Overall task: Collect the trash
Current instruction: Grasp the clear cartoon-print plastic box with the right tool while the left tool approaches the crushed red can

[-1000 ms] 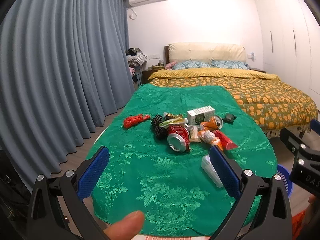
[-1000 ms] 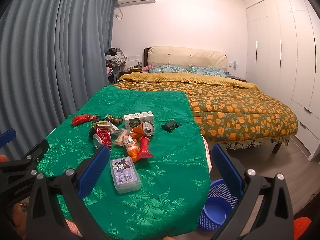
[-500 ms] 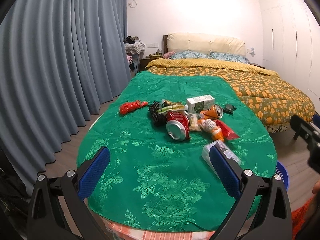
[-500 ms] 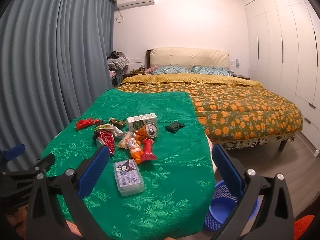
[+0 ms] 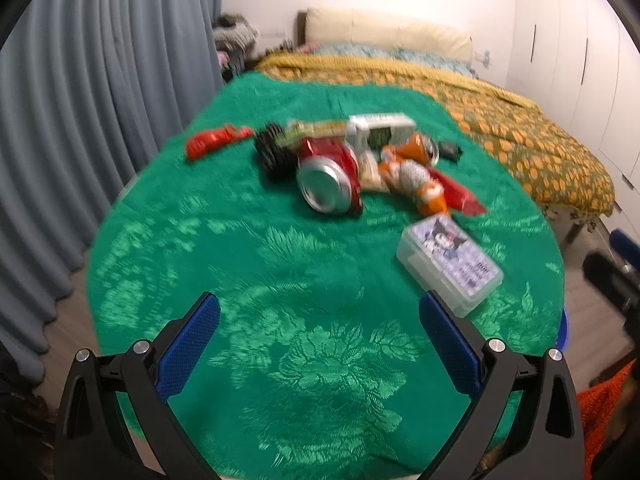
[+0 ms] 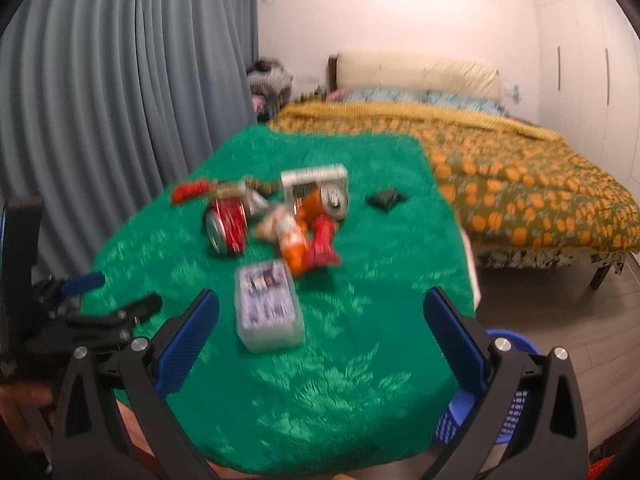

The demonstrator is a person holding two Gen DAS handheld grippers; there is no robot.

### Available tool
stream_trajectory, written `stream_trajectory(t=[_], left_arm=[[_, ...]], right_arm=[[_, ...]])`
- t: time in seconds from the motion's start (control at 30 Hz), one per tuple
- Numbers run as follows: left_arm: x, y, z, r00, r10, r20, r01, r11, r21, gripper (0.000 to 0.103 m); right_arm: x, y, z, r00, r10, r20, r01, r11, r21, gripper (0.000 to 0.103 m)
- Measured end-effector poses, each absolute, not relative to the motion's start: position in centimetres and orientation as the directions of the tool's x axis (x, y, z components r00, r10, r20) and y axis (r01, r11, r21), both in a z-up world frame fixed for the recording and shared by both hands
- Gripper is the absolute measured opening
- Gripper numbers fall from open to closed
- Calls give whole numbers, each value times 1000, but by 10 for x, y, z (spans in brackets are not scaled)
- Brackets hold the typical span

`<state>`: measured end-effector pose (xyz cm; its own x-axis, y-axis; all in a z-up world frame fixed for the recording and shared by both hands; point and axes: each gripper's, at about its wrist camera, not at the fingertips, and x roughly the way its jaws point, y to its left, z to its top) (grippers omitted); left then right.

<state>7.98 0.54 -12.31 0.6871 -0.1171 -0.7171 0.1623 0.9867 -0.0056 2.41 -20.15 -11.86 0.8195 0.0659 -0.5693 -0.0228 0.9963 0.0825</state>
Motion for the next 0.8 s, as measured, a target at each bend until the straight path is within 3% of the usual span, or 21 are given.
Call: stream_trajectory(t=[0.4,0.73,0.8], left_arm=[[143,6,-176,575,-60,-816,136,990,23,99],[151,11,-181,578,-74,-812,131,991,3,99],[151,11,-181,573,-75,-816,138,990,6,99]], right_arm=[[76,-200,-164,684,201,-702,-117,979,166,98],[130,-176,-189,560,297,-774,-226,953,203,98],[133,-175,-192,556,302,-774,-226,951,209,94]])
